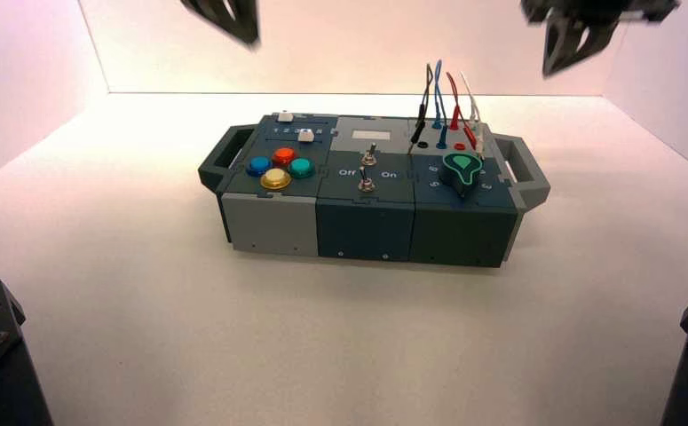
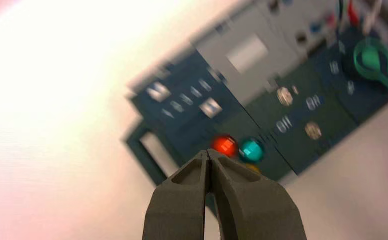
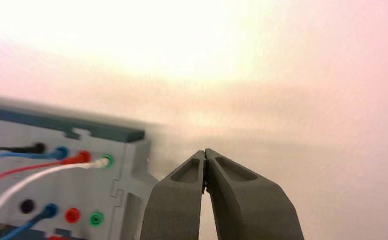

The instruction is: Return to the home position.

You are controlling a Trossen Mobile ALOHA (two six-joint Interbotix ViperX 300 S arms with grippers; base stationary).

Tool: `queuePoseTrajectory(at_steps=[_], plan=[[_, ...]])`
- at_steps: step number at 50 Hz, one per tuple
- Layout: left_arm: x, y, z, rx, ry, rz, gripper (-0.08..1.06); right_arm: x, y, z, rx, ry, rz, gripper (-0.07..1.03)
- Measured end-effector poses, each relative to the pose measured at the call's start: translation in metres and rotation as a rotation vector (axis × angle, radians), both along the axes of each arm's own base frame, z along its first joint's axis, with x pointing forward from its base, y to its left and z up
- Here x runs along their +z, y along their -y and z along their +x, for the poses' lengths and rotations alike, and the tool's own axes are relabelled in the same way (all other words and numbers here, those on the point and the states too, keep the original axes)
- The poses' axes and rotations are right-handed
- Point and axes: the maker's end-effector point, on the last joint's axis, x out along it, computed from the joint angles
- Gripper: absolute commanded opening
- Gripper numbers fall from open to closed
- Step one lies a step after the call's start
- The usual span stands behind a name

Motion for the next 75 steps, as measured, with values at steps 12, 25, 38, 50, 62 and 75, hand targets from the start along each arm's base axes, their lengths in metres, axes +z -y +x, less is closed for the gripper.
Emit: queuePoseTrajectory(at_steps=[12, 25, 38, 50, 62, 75], plan=[[0.056, -0.041, -0.012, 0.104, 0.177, -0.094, -0.03, 0.051, -0.004, -0.029, -0.012, 0.138, 0.046, -0.02], [0.102, -0.086, -0.051, 0.211, 0.388, -0.181, -0.03, 0.134, -0.008, -0.099, 0.011, 0.375, 0.096, -0.02], [0.137, -0.115, -0.089, 0.297, 0.553, -0.246, -0.03, 0.179, -0.001, -0.187, 0.023, 0.583, 0.117, -0.02], [0.140, -0.130, -0.120, 0.339, 0.628, -0.266, -0.03, 0.163, 0.003, -0.236, 0.031, 0.661, 0.122, -0.02], [0.125, -0.132, -0.128, 0.350, 0.608, -0.270, -0.03, 0.153, 0.004, -0.239, 0.030, 0.663, 0.120, -0.02], [0.117, -0.133, -0.137, 0.357, 0.615, -0.282, -0.03, 0.153, 0.002, -0.239, 0.044, 0.662, 0.123, -0.02]])
